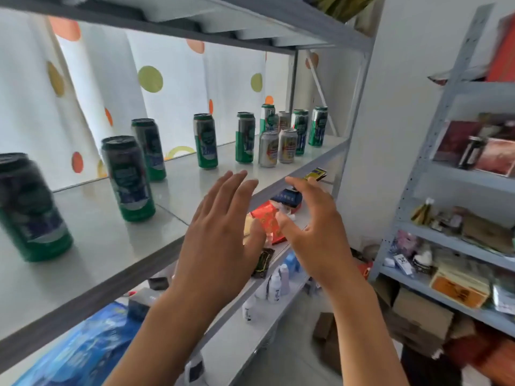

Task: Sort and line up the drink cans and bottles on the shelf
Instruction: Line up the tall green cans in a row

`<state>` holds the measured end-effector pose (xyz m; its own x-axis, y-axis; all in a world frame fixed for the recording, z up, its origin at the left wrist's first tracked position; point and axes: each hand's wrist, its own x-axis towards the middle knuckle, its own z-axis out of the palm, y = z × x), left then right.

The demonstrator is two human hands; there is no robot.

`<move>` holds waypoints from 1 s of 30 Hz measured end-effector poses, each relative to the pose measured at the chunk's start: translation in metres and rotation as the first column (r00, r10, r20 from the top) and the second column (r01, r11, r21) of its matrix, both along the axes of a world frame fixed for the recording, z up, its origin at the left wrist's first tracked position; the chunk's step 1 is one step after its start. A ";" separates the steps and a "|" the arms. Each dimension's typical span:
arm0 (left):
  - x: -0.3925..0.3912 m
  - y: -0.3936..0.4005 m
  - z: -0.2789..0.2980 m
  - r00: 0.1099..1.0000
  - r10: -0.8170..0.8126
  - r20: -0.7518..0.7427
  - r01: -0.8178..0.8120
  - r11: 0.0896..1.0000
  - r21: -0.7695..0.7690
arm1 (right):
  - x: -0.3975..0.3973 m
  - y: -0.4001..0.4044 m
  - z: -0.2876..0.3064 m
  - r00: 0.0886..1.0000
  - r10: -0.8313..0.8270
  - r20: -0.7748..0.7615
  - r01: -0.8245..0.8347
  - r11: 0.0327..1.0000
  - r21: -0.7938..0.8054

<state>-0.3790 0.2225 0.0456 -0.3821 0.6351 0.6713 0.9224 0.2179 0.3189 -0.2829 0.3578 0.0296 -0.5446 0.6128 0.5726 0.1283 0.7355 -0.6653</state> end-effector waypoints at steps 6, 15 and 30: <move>0.018 0.114 0.004 0.999 0.035 -0.037 -0.035 0.999 -0.011 | 0.009 0.112 -0.002 0.998 0.063 0.023 -0.065 0.994 0.090; 0.002 0.233 0.006 0.993 0.090 -0.071 -0.093 0.995 -0.038 | -0.015 0.242 -0.002 0.993 0.121 0.003 -0.121 0.985 0.125; -0.113 0.403 0.040 0.993 0.038 -0.109 -0.041 0.999 -0.024 | -0.125 0.410 -0.008 0.996 0.046 -0.077 -0.037 0.993 0.110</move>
<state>-0.4924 0.6252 0.0856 -0.3332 0.6392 0.6931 0.9417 0.2617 0.2114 -0.4084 0.7675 0.0211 -0.5182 0.5223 0.6772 0.0459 0.8077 -0.5878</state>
